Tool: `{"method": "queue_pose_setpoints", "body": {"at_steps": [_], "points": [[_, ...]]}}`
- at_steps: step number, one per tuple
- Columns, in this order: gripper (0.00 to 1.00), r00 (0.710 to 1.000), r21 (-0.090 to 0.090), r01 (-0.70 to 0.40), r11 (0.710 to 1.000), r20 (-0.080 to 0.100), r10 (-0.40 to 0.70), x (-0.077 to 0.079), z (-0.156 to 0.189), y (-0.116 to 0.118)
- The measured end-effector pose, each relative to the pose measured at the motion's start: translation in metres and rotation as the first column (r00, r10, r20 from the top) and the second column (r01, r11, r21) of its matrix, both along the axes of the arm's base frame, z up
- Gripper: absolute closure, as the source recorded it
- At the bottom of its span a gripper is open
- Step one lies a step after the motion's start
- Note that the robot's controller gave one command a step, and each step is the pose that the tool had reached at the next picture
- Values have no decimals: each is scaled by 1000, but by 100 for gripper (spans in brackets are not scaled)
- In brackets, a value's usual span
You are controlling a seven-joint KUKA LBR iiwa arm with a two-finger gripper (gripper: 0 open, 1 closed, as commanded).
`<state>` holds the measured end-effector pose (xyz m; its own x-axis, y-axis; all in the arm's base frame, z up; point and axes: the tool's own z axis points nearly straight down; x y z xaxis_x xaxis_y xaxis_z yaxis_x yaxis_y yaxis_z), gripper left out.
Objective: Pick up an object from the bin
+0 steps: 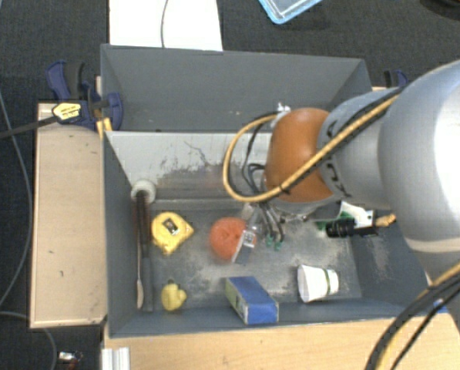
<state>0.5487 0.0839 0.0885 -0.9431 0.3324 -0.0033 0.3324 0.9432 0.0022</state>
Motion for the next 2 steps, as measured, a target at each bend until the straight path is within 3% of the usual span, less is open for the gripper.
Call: {"method": "queue_pose_setpoints", "body": {"at_steps": [1,2], "points": [[0,999,1,54,999,4,-54,-23,42,-19],[0,1000,2,2,1000,15,-2,-30,5,-21]]}}
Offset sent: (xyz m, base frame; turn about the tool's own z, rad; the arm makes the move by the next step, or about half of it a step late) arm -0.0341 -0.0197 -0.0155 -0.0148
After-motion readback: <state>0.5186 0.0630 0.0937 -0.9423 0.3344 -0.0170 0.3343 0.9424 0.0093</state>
